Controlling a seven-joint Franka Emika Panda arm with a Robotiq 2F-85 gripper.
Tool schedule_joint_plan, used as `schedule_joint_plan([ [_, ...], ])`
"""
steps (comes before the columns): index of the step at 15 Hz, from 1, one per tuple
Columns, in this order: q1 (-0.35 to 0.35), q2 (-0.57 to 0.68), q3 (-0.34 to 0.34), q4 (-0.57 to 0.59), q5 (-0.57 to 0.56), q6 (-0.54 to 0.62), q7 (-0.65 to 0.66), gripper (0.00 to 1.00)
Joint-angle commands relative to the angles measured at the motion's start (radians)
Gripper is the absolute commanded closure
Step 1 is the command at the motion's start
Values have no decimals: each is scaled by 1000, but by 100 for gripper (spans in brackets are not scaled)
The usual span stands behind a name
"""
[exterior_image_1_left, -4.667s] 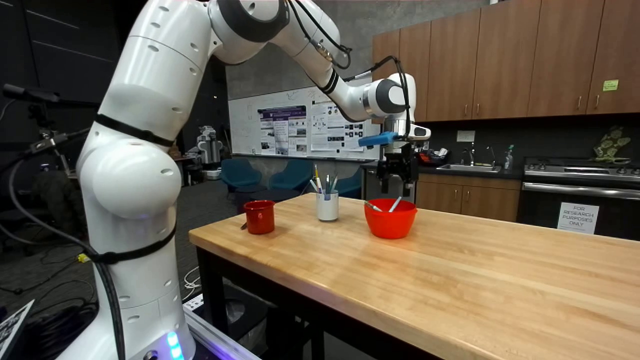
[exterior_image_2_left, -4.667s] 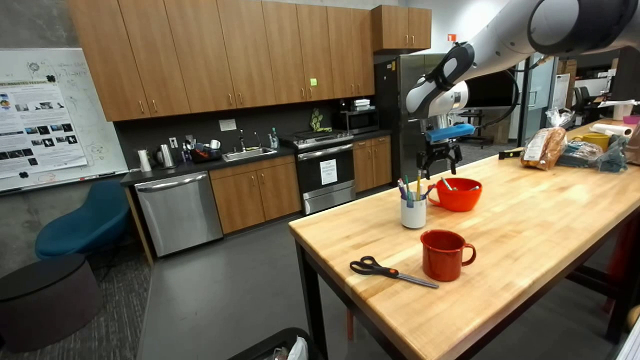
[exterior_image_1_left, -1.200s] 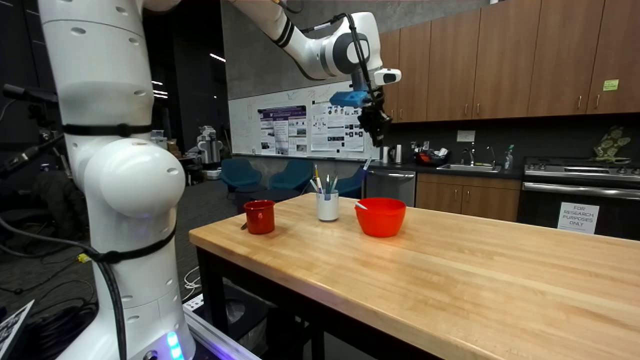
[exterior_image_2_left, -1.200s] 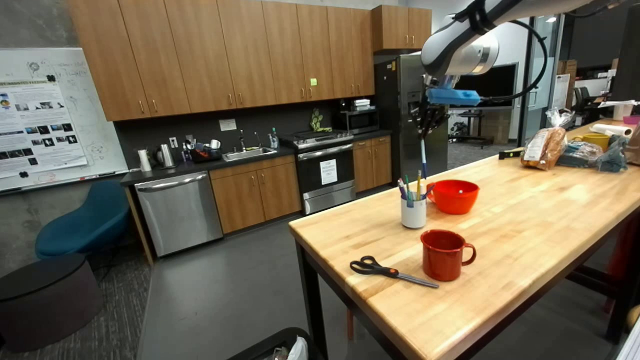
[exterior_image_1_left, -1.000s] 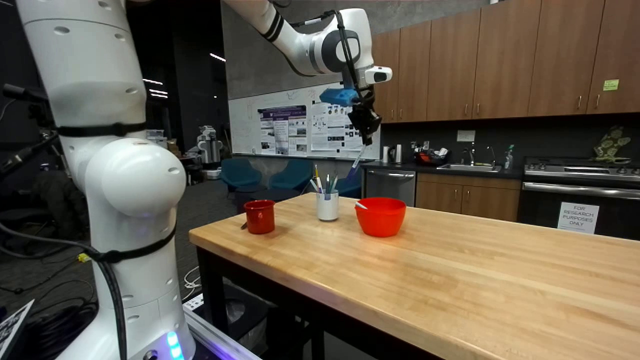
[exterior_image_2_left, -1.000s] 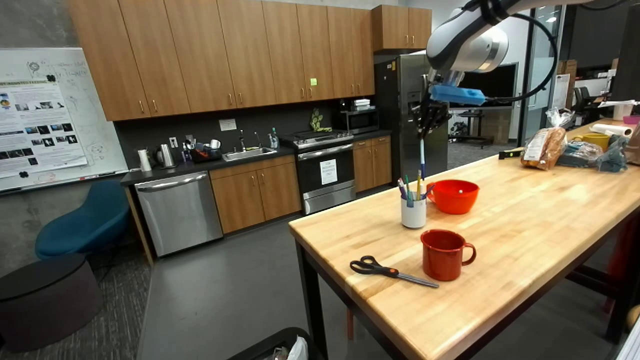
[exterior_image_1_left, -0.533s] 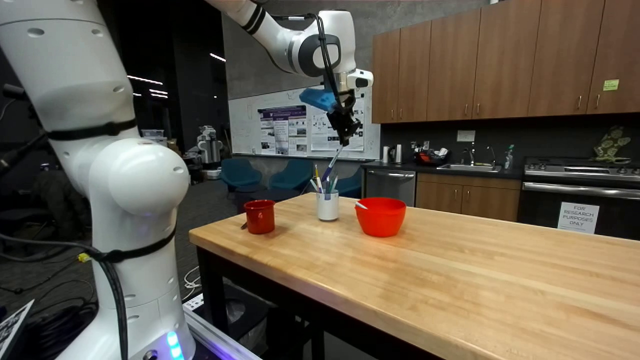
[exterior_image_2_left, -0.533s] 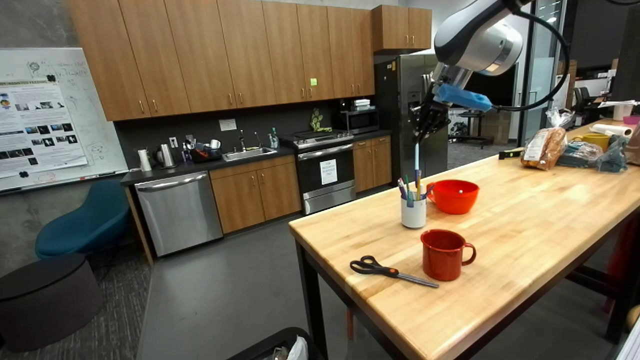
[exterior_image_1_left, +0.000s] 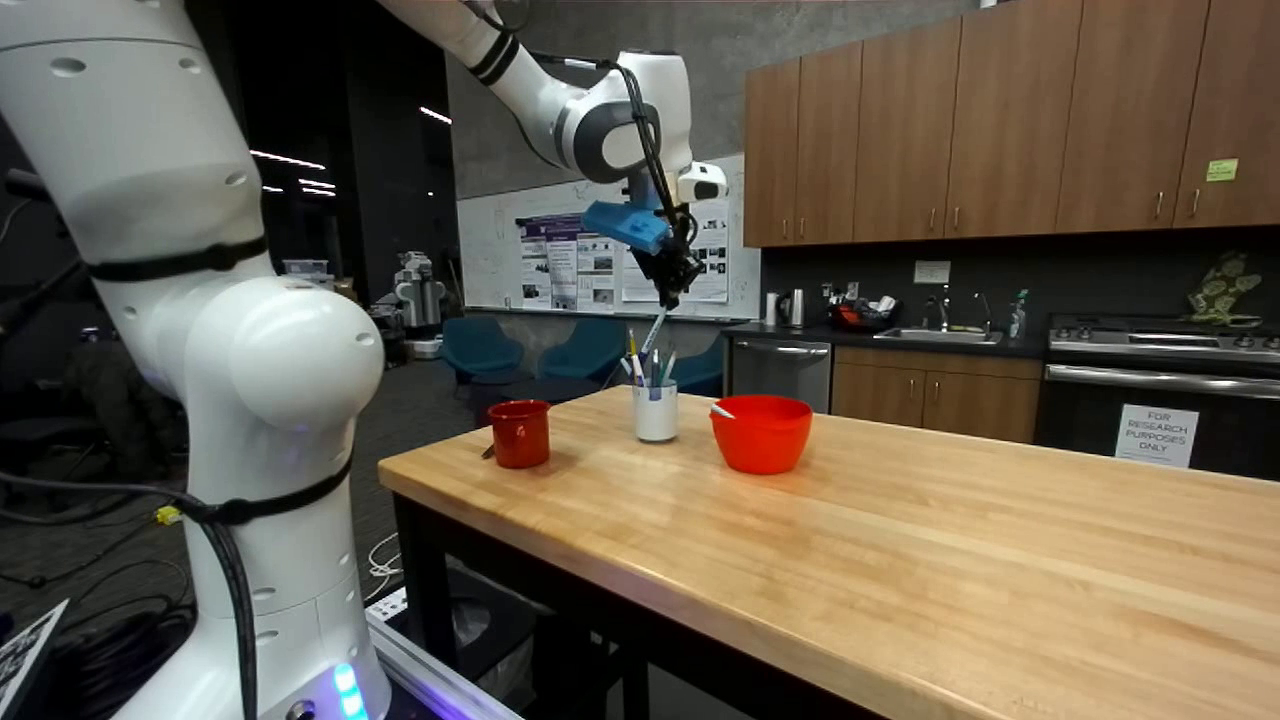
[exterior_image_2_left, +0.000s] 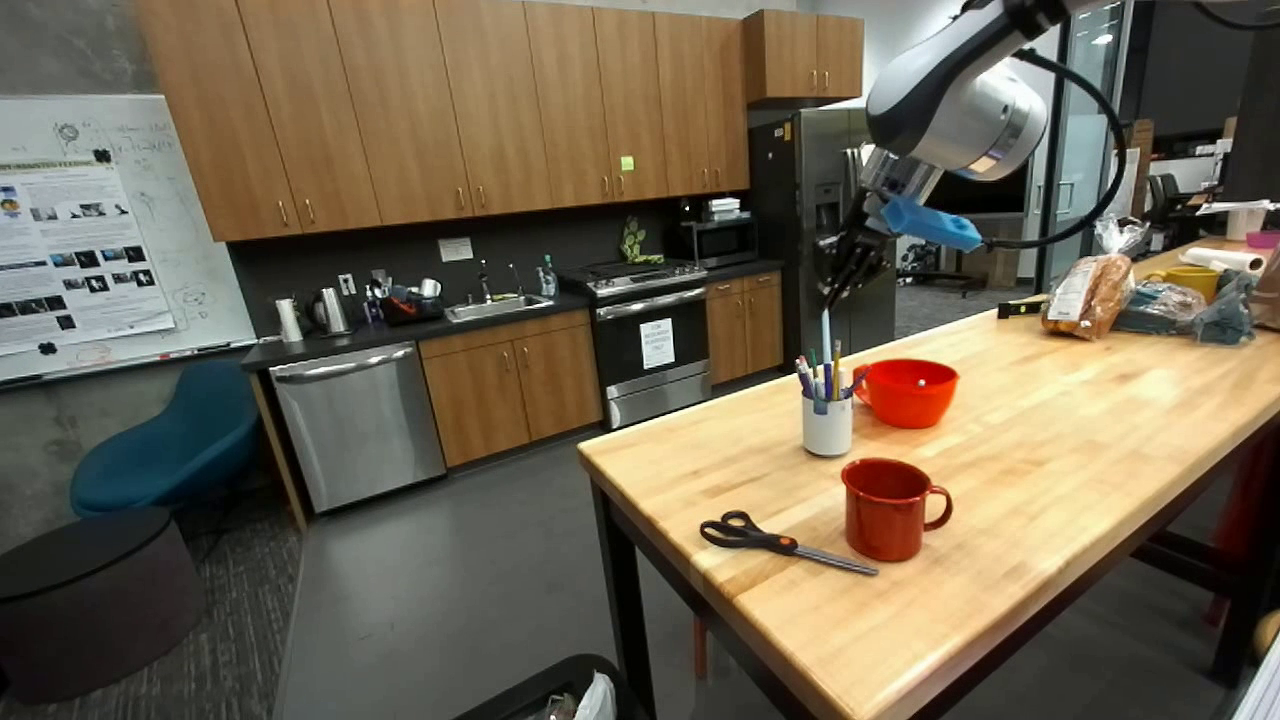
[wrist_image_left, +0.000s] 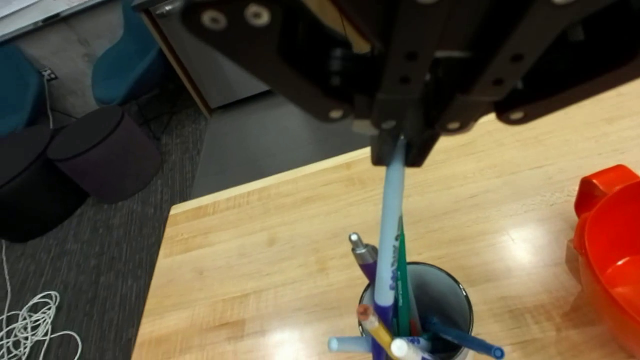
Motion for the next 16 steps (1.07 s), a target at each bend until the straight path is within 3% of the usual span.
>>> schedule_joint_plan([
  [1, 34, -14, -14, -34, 27, 60, -81, 97],
  [13, 52, 4, -25, -15, 18, 132, -118, 97],
  [16, 72, 2, -45, -25, 44, 145, -176, 97],
])
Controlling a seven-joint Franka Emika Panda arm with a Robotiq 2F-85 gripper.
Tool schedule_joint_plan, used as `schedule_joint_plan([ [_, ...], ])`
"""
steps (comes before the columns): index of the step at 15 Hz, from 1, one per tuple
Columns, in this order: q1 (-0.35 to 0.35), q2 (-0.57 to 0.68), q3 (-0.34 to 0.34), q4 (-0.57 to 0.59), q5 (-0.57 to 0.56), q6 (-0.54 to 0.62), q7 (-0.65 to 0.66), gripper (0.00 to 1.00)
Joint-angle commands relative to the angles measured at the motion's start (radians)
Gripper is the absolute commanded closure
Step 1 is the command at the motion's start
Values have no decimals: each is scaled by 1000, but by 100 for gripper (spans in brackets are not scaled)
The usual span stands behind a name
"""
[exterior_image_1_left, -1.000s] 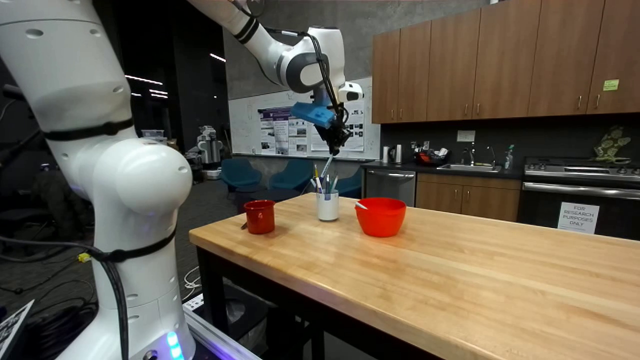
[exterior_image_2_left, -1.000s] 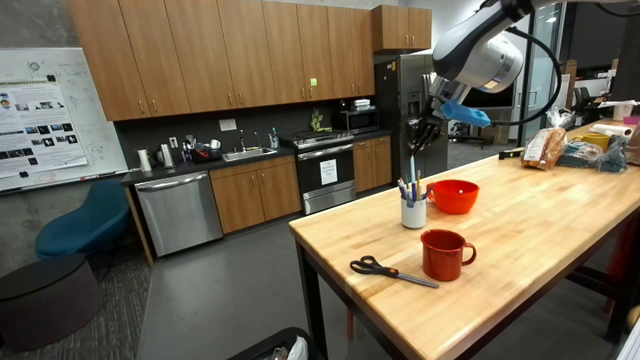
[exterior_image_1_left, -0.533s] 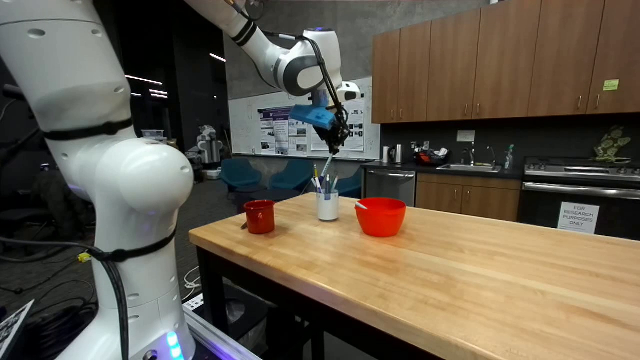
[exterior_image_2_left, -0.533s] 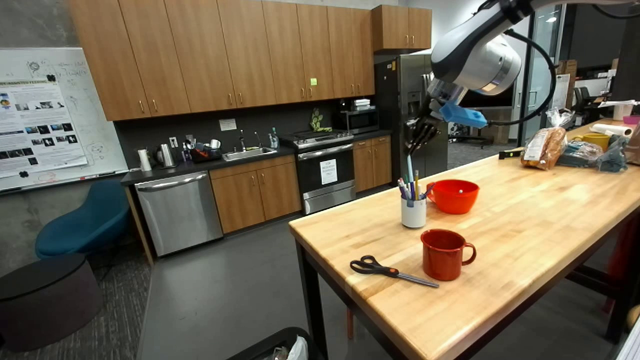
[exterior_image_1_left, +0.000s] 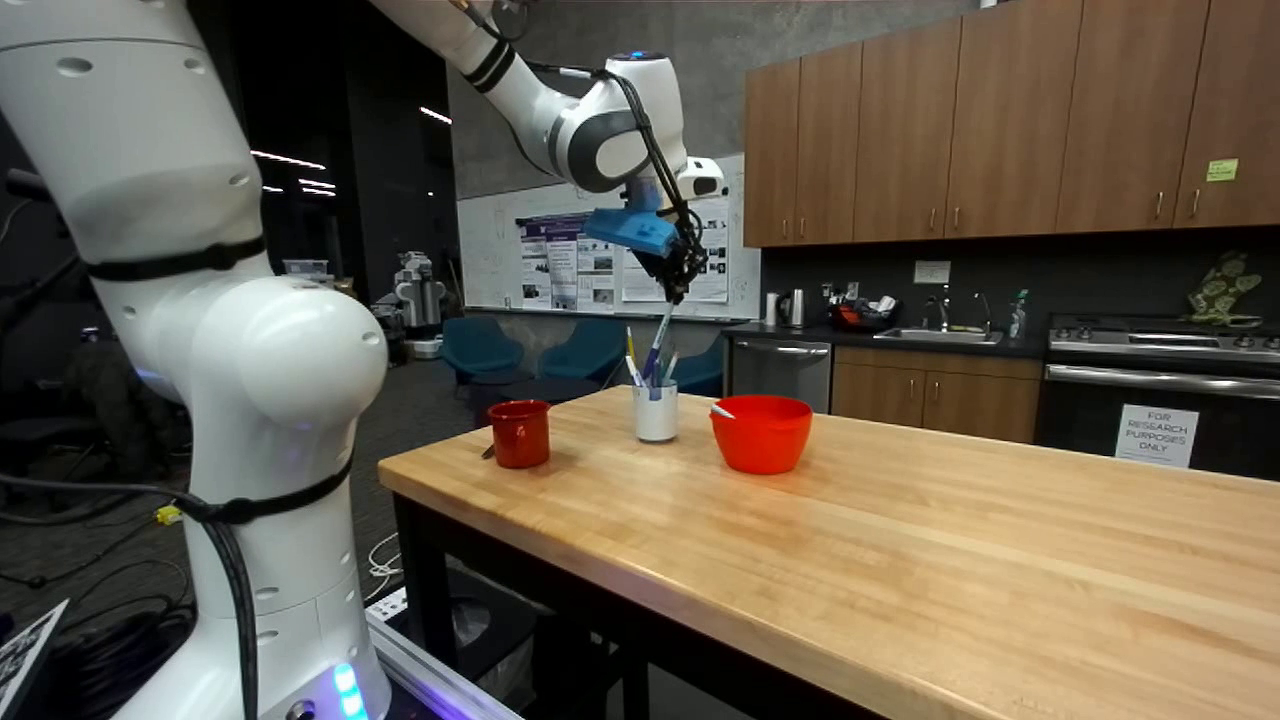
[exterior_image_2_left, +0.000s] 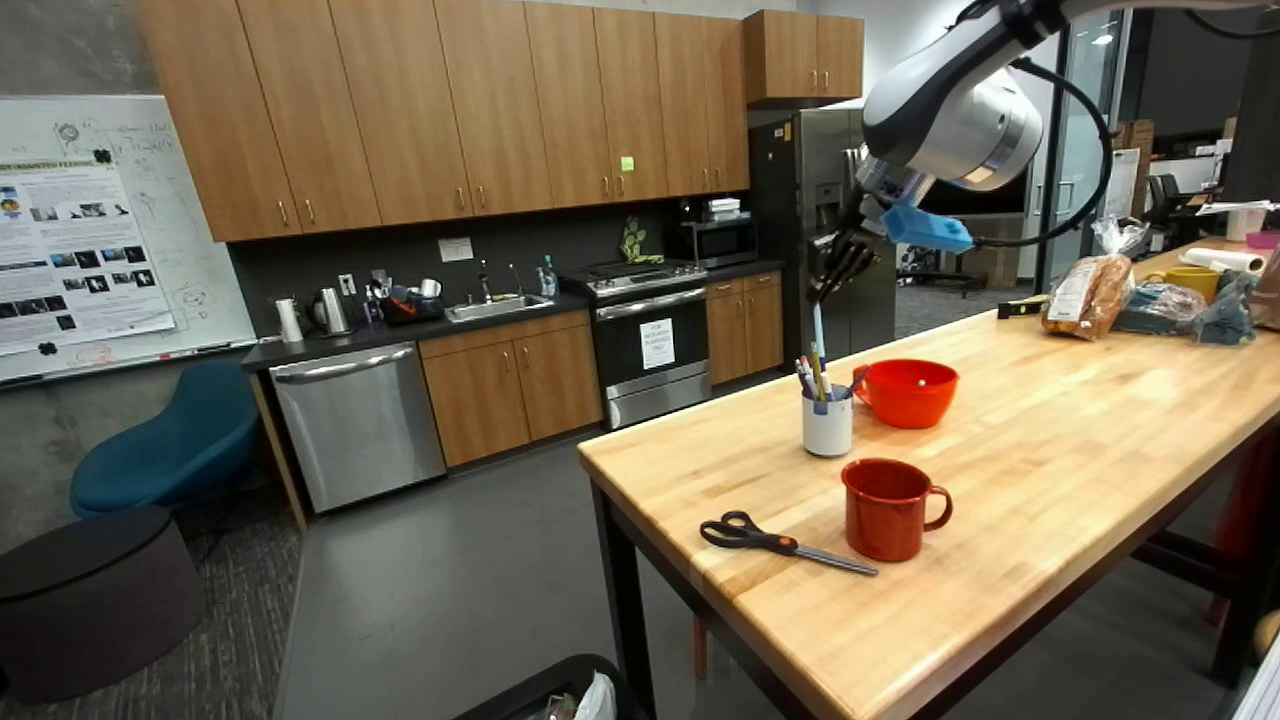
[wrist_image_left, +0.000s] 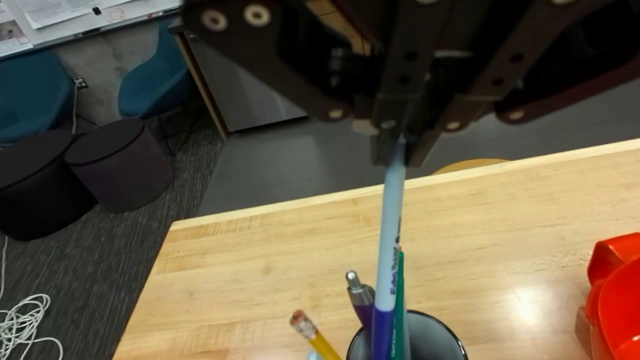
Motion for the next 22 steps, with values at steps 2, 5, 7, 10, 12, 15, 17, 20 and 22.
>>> schedule_joint_plan([
  [2, 55, -9, -50, -22, 64, 29, -134, 97],
  [5, 77, -21, -75, -49, 96, 39, -238, 97],
  [7, 85, -25, -88, -61, 106, 46, -289, 97],
  [10, 91, -31, -101, -74, 111, 51, -339, 61],
  [12, 90, -32, -105, -77, 112, 47, -348, 56],
  [15, 32, -11, -75, -62, 38, 36, -207, 38],
  [17, -33, 1, -37, -63, -71, 56, -35, 24],
  [20, -159, 2, 42, -75, -262, 45, 213, 4],
  [22, -244, -4, 104, -75, -376, -11, 376, 0],
])
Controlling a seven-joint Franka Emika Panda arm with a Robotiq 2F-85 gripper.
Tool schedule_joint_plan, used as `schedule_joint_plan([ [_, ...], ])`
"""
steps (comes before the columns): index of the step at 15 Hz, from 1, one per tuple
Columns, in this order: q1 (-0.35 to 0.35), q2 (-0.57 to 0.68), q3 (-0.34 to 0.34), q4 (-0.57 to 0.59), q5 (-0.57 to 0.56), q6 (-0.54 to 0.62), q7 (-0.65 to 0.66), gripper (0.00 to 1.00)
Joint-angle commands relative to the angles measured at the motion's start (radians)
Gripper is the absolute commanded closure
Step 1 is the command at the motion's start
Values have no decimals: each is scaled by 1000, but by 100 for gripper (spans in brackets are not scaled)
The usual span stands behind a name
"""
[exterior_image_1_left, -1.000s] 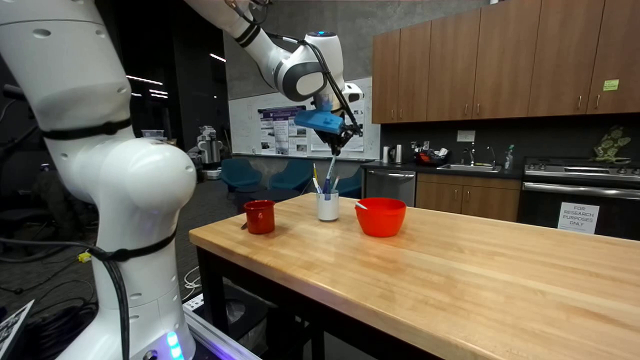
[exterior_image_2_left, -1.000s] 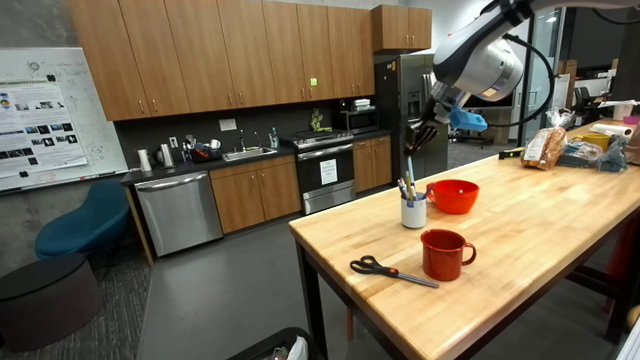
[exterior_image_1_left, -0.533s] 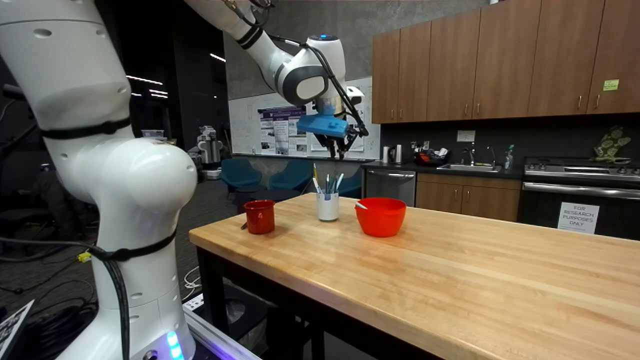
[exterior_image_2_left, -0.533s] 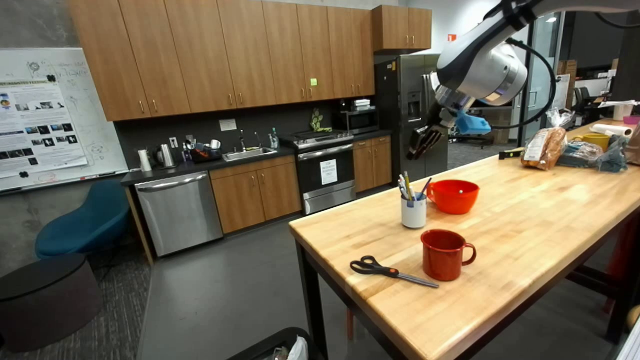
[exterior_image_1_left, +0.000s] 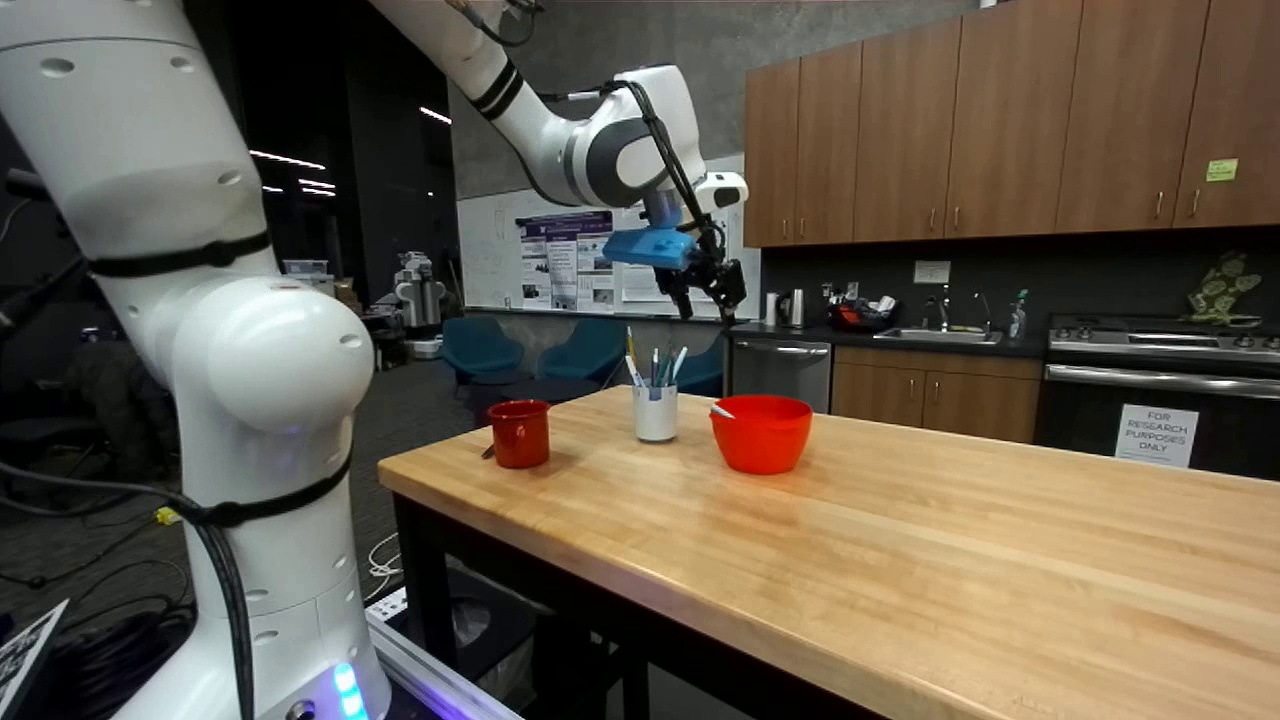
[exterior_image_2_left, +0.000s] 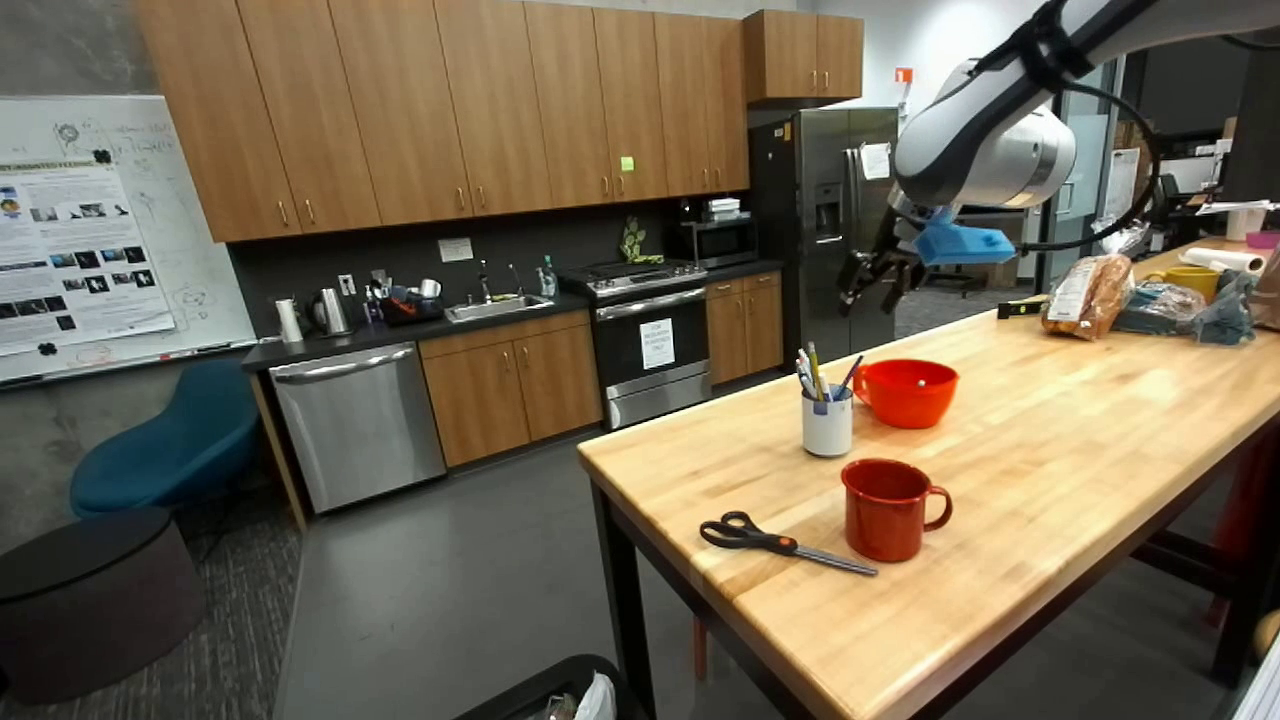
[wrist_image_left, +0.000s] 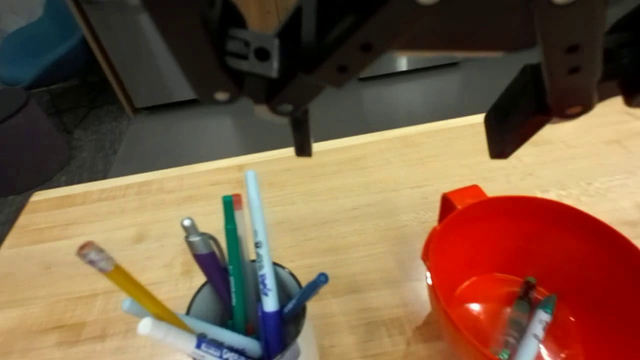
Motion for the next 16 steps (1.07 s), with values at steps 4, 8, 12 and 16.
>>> schedule_joint_plan([
  [4, -149, -18, 143, 23, -271, -264, 480, 0],
  [8, -130, 16, 155, 77, -270, -449, 662, 0],
  [12, -138, 65, 153, 116, -299, -495, 845, 0],
  [16, -118, 140, 119, 123, -290, -420, 901, 0],
])
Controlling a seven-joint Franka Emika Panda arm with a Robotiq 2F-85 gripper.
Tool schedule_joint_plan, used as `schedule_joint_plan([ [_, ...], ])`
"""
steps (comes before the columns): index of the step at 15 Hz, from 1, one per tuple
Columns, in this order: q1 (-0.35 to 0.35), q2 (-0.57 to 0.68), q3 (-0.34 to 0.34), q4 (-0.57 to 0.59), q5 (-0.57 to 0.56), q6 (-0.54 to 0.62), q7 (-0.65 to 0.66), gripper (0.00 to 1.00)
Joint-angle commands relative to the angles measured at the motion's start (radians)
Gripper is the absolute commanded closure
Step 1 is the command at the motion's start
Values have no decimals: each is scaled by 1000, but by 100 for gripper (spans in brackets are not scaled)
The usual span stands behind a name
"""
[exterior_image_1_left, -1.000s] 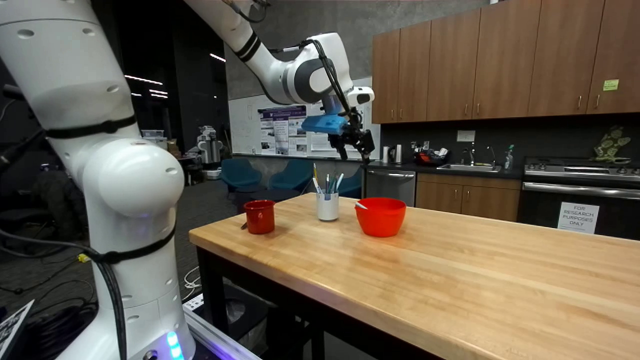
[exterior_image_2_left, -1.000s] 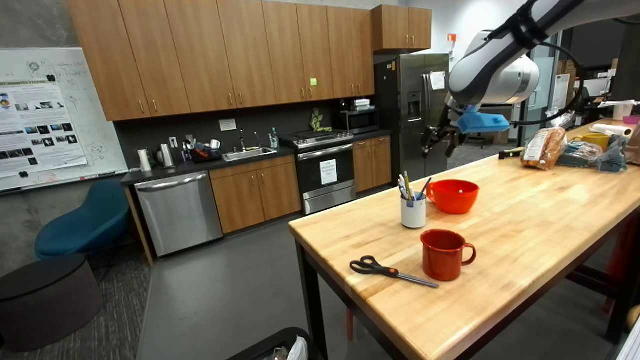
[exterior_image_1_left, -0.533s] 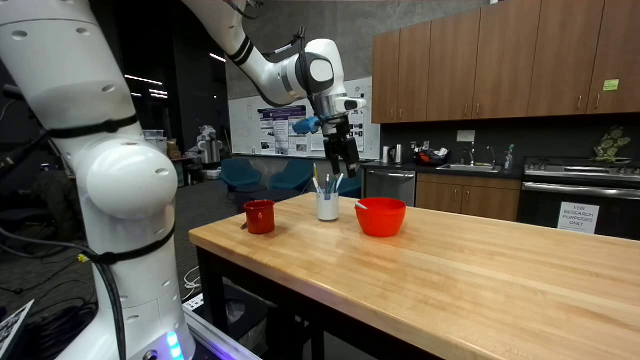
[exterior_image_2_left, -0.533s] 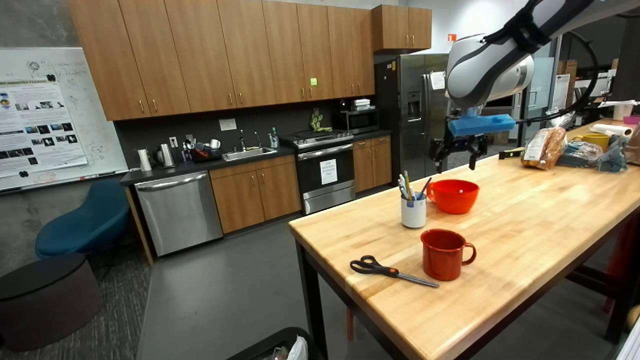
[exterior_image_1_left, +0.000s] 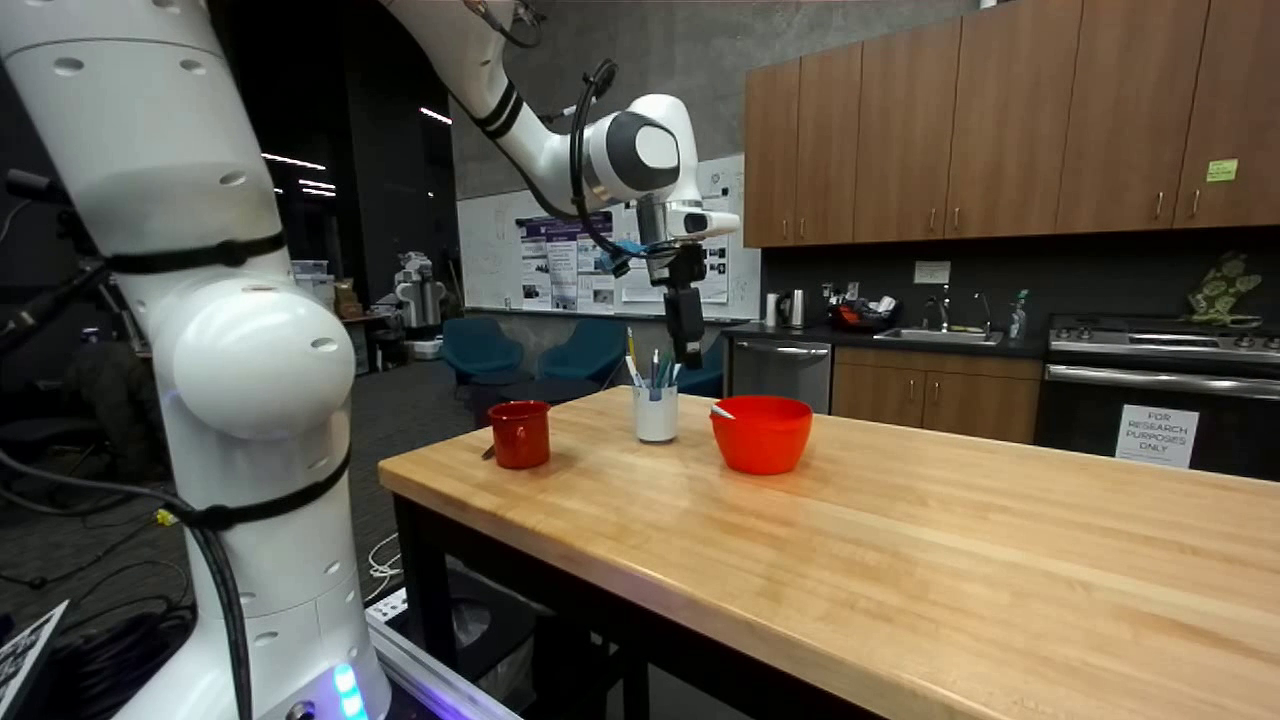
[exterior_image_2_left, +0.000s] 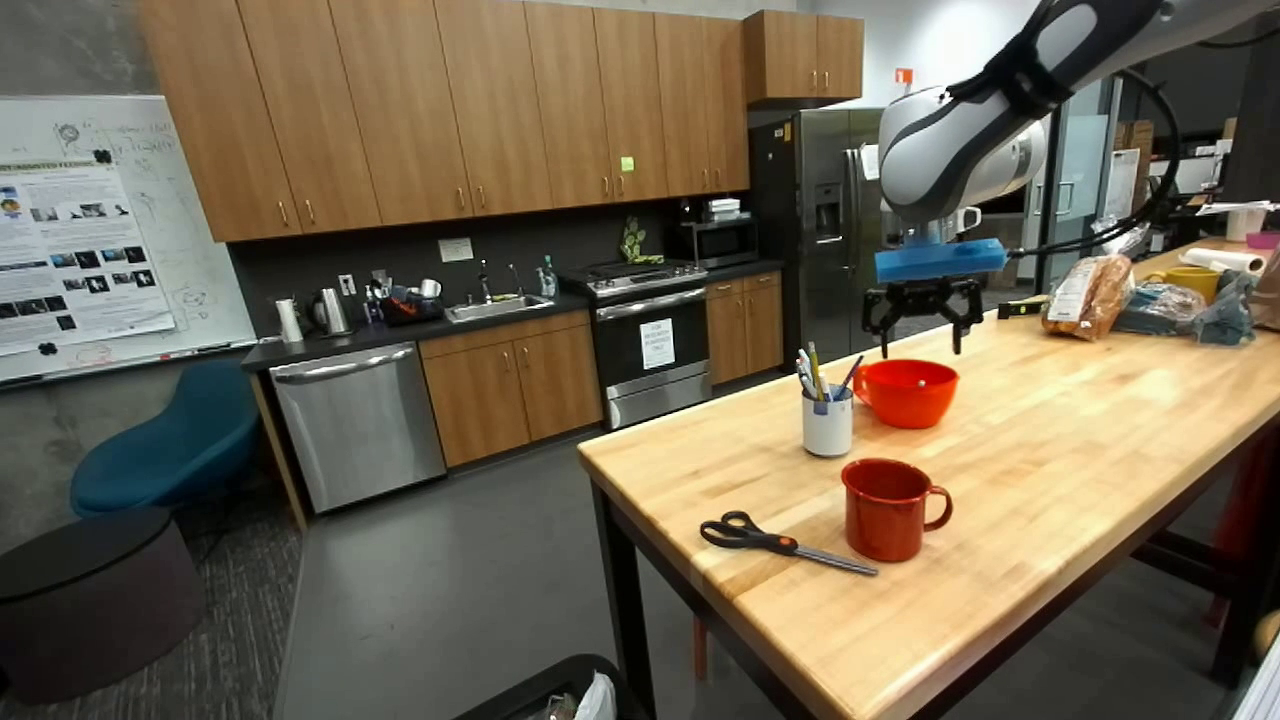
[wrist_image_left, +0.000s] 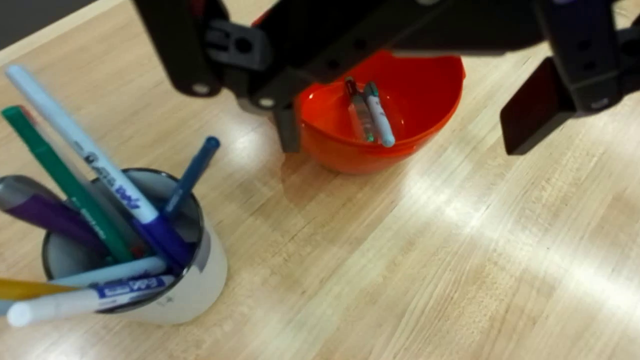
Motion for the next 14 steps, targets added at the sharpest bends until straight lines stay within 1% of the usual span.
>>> schedule_joint_plan([
  [1, 18, 84, -32, 30, -9, 66, 39, 0],
  [5, 22, 144, -57, 44, -21, 136, 56, 0],
  [9, 27, 181, -86, 68, -17, 144, 63, 0],
  [10, 29, 188, -92, 75, -19, 140, 69, 3],
  [11, 31, 195, -97, 80, -22, 137, 73, 7],
  [12, 34, 202, -103, 85, -15, 130, 72, 27],
  [13, 36, 207, -107, 89, -15, 125, 73, 31],
  [14, 40, 211, -111, 93, -13, 121, 73, 36],
])
